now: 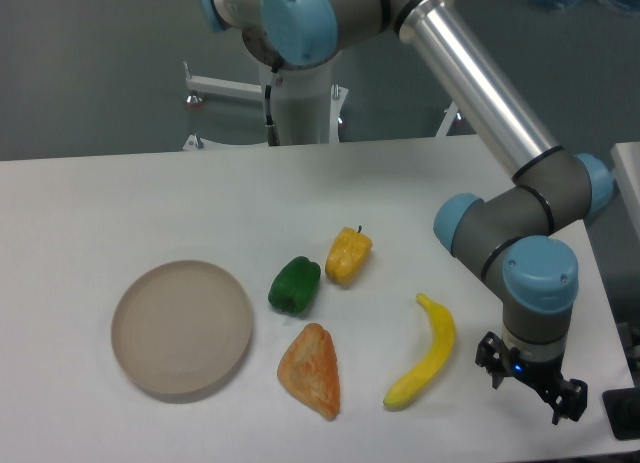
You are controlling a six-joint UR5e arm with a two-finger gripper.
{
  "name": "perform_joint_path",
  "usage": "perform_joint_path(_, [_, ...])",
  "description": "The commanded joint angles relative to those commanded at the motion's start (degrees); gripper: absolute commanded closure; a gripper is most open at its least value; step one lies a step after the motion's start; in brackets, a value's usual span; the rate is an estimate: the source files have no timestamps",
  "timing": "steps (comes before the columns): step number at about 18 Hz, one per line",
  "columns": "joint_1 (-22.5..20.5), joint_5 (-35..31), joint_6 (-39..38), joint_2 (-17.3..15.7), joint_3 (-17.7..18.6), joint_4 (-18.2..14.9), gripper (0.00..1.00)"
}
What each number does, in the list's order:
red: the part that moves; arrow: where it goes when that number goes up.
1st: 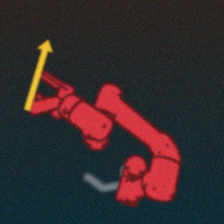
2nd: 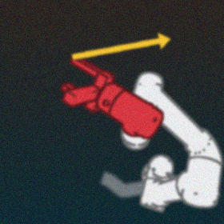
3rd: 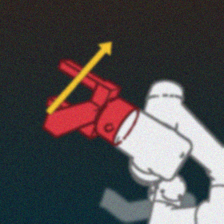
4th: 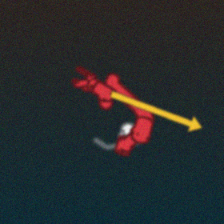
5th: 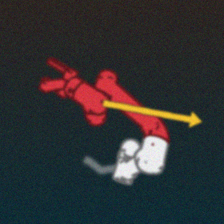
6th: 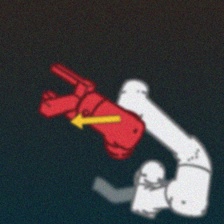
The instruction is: Pick up the yellow pepper from the table
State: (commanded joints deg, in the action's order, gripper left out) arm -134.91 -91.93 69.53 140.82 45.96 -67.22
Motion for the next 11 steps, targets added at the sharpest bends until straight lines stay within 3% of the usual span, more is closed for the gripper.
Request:
perform_joint_path(3, [-0.4,0.1,-1.8,-5.7,4.7,-5.6,0.00])
perform_joint_path(7, [-1.5,0.3,-9.0,-15.5,15.2,-9.4,0.00])
perform_joint_path(10, [-2.5,3.6,-9.8,-20.8,20.3,-13.7,0.00])
perform_joint_path(11, [-3.2,4.7,-9.9,-23.3,24.0,-14.6,0.00])
